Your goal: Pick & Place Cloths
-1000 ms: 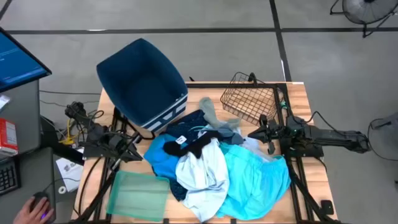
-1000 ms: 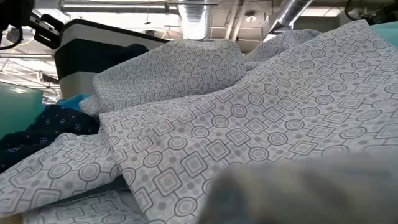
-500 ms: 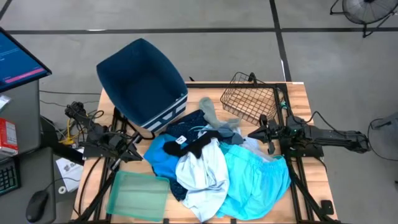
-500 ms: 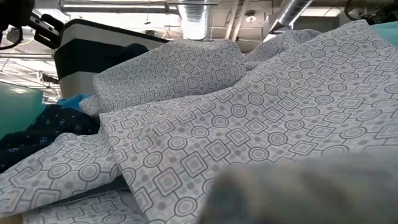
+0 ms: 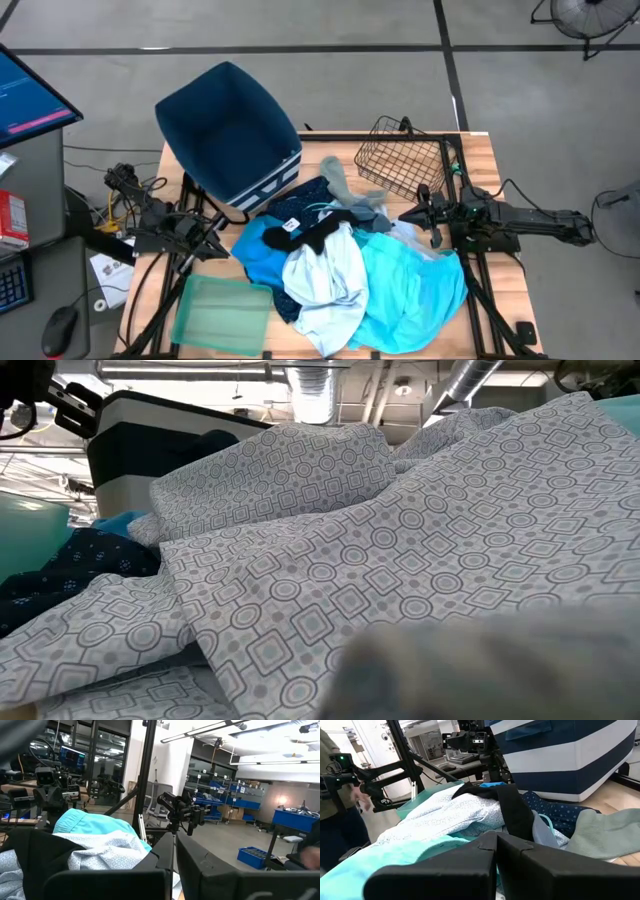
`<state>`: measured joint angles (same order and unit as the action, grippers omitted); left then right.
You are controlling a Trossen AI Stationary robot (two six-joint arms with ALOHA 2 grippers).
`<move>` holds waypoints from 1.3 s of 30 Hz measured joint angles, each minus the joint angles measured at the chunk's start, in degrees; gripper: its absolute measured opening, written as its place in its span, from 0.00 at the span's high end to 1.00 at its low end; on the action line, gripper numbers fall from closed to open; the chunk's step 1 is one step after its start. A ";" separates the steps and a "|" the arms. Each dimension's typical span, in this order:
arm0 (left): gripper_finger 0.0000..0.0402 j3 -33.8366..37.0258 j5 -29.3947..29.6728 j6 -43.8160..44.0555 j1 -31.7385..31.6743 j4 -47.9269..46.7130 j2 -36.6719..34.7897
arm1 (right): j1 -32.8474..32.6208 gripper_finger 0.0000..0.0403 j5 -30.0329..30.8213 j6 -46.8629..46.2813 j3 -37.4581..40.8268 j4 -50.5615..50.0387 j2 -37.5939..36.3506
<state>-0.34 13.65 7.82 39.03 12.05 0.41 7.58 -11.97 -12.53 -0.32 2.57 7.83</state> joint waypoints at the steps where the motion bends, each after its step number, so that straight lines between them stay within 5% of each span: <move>1: 0.99 -0.01 0.00 0.01 0.02 0.00 0.00 | 0.01 1.00 0.02 -0.02 0.00 0.00 -0.01; 12: 0.99 0.01 0.02 -0.01 0.02 0.29 0.02 | 0.00 1.00 0.02 0.00 0.00 0.00 -0.01; 34: 0.99 0.00 0.45 -0.65 -0.01 18.91 0.04 | 0.63 1.00 2.93 0.41 -0.02 0.10 -0.01; 39: 0.99 0.01 0.46 1.50 -0.01 30.19 0.02 | 0.43 1.00 3.40 -12.72 0.00 4.77 -0.03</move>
<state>-0.34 14.11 9.32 39.03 42.25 0.43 8.01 -8.56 -25.26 -0.32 7.34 7.80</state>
